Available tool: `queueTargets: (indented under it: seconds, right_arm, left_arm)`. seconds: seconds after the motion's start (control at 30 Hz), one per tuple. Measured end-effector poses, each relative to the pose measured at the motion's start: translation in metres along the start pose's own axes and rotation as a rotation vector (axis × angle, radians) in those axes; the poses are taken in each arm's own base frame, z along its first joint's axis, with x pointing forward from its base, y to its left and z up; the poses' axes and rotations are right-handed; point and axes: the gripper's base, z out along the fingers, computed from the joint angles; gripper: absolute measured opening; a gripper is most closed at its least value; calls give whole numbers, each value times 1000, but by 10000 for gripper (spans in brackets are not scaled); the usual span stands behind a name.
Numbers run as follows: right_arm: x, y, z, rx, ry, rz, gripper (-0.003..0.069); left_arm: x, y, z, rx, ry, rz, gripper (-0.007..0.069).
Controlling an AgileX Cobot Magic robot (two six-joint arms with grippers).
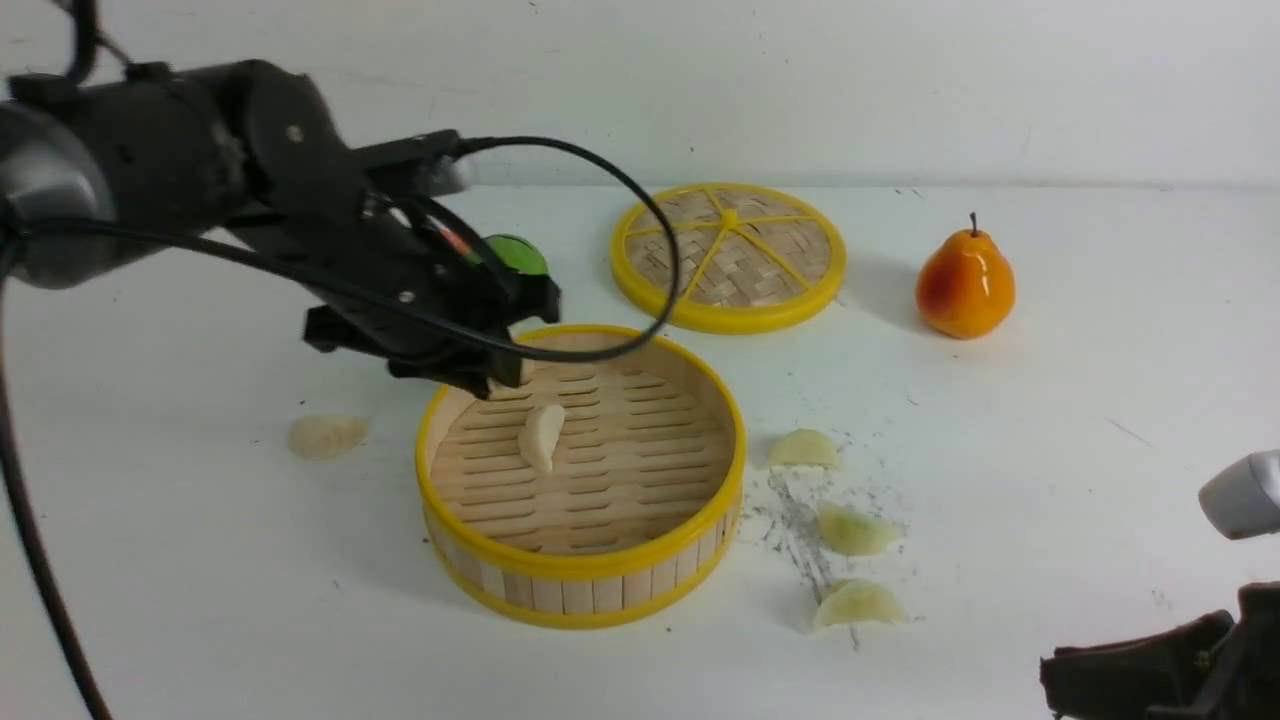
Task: Put the dumplings into the steamer on the white table.
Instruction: 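Place the dumpling into the bamboo steamer basket with the left gripper, then reach for and grasp a dumpling on the table with the left gripper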
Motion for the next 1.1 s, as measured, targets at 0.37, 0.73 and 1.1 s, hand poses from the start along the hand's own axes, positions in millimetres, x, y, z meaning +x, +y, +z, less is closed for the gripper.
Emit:
queueTargets:
  seconds: [0.37,0.73,1.1]
  right_arm:
    - [0,0,0,0,0,0,77]
    - [0,0,0,0,0,-1,77]
    - [0,0,0,0,0,-1,78]
  left_arm:
    - [3,-28,74,-81,89,-3,153]
    - [4,-26,85,-93,123,-6,239]
    - [-24,-34,36,-188,145,163,360]
